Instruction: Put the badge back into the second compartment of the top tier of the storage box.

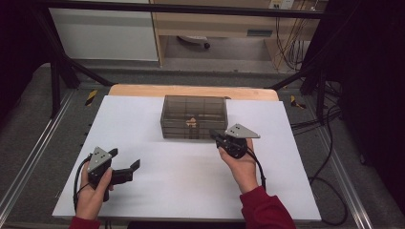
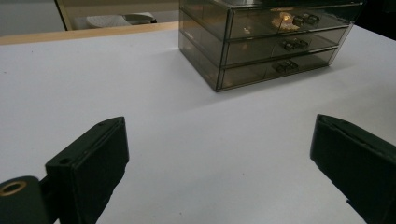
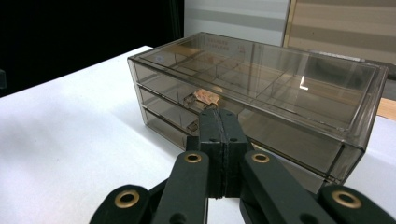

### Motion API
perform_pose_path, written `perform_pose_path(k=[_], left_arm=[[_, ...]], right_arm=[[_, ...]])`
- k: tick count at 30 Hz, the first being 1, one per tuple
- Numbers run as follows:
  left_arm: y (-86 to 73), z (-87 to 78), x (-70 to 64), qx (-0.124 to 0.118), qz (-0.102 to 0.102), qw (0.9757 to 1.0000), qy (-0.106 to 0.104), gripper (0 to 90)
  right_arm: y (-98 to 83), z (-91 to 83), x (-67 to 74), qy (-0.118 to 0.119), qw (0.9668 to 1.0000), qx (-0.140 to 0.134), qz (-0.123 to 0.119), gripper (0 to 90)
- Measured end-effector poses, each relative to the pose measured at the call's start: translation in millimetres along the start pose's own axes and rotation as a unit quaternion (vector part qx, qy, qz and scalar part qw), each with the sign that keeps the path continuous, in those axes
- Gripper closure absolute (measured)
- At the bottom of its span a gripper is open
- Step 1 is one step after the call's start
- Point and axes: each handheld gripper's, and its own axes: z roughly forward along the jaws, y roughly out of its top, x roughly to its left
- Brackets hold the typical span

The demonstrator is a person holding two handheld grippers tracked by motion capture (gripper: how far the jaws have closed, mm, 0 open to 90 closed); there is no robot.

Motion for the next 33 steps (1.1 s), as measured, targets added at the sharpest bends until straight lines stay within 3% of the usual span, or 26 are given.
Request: perform_pose_path(k=[33], left_arm=[[-1.4, 3.9, -3.1, 0.020, 0.016, 0.9997, 0.000, 4.7]], right_arm=[[7.7, -8.0, -2.8, -0.002, 0.9999, -0.011, 0.001, 90.0]])
